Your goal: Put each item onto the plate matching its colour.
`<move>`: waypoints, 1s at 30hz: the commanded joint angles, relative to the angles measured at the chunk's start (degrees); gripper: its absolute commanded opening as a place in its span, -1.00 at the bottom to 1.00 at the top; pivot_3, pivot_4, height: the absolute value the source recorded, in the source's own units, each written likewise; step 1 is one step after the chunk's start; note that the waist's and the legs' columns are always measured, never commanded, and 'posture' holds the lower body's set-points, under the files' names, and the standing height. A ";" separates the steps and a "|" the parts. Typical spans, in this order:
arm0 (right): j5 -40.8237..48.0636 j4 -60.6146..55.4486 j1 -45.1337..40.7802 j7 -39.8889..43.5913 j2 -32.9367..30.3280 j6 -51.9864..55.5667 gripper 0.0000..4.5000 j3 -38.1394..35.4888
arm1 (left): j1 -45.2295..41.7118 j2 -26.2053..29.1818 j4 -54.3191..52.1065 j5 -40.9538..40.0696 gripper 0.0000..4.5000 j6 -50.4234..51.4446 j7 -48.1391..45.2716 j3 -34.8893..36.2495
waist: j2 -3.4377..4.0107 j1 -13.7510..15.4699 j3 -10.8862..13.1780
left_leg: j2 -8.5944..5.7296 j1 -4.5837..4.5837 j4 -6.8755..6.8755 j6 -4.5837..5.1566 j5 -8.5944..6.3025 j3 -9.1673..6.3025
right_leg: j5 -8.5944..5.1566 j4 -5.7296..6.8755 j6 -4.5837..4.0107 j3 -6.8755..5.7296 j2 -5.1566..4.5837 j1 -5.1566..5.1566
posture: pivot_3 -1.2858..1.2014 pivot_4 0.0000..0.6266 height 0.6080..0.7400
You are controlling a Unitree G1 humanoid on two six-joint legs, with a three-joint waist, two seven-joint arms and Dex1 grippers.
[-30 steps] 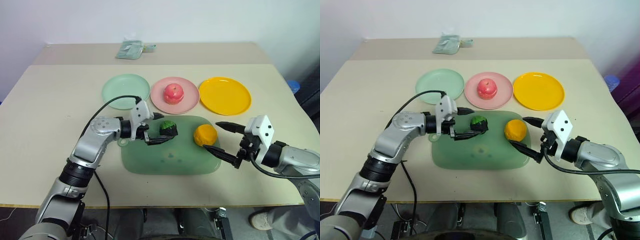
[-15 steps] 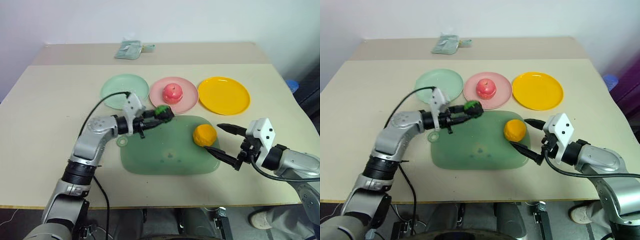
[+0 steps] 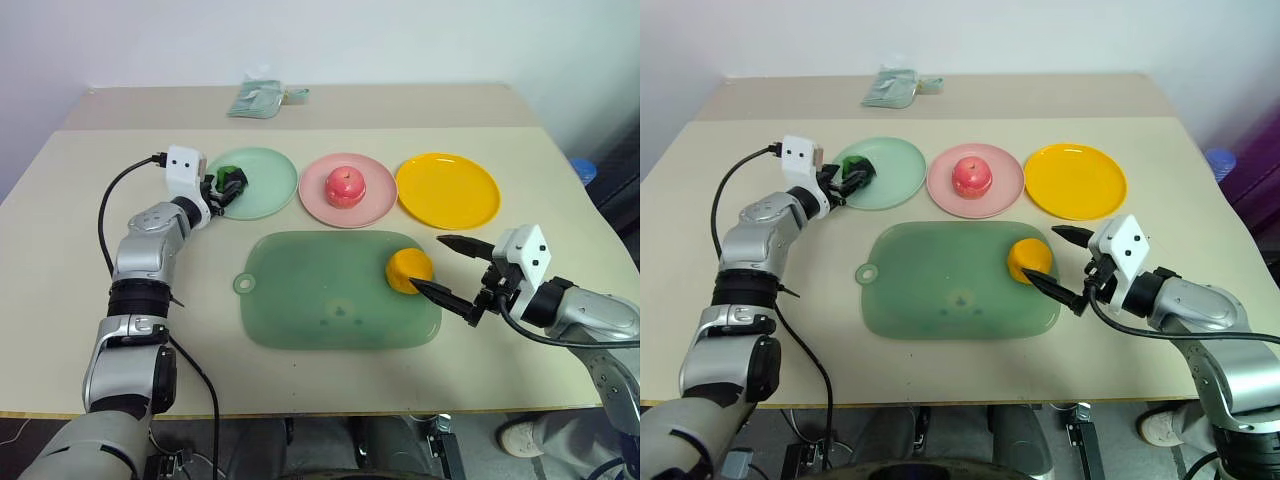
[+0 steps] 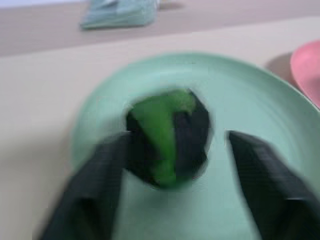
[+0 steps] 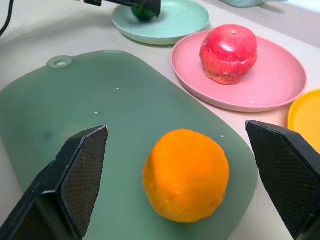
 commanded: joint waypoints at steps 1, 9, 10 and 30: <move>2.05 -0.40 -0.97 -1.27 0.26 2.11 1.00 -1.58 | -0.55 1.10 -3.37 -1.07 0.80 -4.02 0.36 2.72 | 0.00 -0.03 0.00 | 0.00 0.00 0.00 0.00 0.00 0.00 | 0.00 0.01 0.00 0.00 0.00 0.00 | 0.03 -0.52 1.00; -3.07 0.13 -1.41 -5.54 2.16 2.54 1.00 4.31 | 20.72 3.13 -35.66 -12.99 0.80 -0.25 -18.65 -3.12 | 0.03 -0.36 -0.05 | 0.22 0.03 -0.17 -0.02 0.01 0.03 | 0.00 0.02 -0.01 0.21 -0.08 -0.15 | 0.03 -0.52 1.00; -3.61 0.95 -2.06 -6.04 2.91 2.39 1.00 5.14 | 23.71 4.14 -39.33 -13.34 0.80 0.67 -20.92 -5.27 | 0.03 -0.27 -0.05 | 0.24 0.04 -0.18 -0.02 0.01 0.02 | 0.00 0.01 -0.01 0.21 -0.08 -0.13 | 0.03 -0.52 1.00; -10.36 14.51 -14.94 -12.70 10.26 -0.82 0.27 6.20 | 38.61 5.47 -55.91 -15.29 0.81 5.43 -19.82 -9.89 | 0.07 -0.43 -0.05 | 0.21 0.16 -0.21 -0.05 0.03 0.02 | 0.01 0.04 -0.03 0.20 0.04 -0.04 | 0.03 -0.52 1.00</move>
